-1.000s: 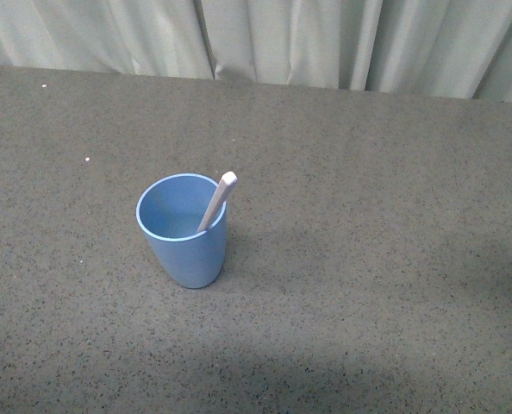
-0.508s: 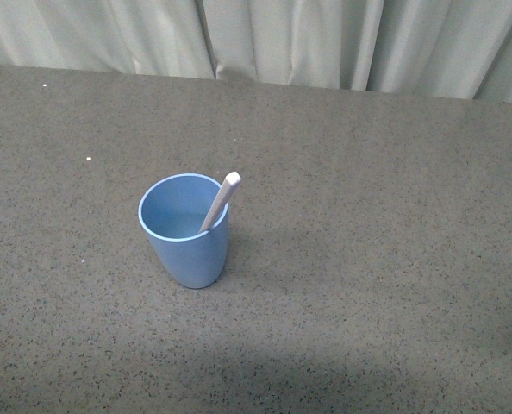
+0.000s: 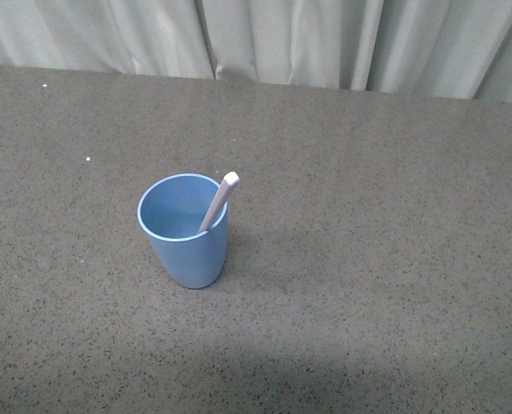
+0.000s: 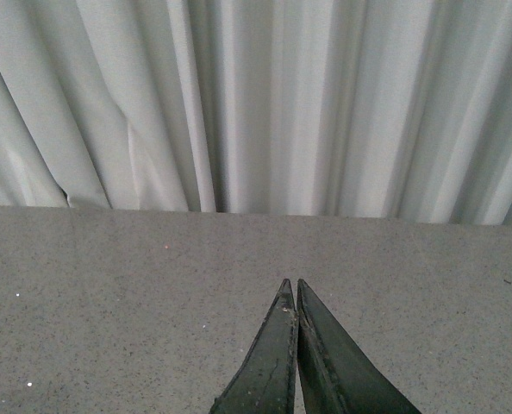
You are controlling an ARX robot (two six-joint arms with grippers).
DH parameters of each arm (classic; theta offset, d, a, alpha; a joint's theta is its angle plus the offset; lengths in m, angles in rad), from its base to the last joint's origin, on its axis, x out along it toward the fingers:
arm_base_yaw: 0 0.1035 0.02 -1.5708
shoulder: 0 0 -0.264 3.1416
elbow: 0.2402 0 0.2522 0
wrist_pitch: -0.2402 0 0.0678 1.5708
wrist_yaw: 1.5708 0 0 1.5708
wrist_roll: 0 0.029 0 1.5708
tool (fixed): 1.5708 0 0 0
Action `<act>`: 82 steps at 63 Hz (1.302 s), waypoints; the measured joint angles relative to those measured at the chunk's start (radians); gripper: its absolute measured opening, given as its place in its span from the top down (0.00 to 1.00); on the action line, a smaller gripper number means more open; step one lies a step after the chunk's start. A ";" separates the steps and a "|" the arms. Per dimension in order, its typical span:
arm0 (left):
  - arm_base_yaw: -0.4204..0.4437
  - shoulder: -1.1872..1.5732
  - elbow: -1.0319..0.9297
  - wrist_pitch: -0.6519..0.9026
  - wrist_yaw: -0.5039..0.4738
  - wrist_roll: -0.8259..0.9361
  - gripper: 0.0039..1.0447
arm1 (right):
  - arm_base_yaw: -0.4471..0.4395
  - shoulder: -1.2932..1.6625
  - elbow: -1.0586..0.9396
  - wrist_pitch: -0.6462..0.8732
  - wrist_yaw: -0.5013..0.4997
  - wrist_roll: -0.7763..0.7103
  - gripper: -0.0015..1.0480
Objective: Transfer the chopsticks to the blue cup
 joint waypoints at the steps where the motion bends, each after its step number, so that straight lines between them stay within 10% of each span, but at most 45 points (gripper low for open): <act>1: 0.000 0.000 0.000 0.000 0.000 0.000 0.06 | 0.000 -0.012 0.000 -0.011 0.000 0.000 0.99; 71: 0.000 0.000 0.000 0.000 0.000 0.000 0.06 | 0.000 -0.503 0.000 -0.500 -0.003 0.000 0.99; 82: 0.000 0.000 0.000 0.000 0.000 0.000 0.06 | 0.000 -0.504 0.000 -0.500 -0.003 0.000 0.72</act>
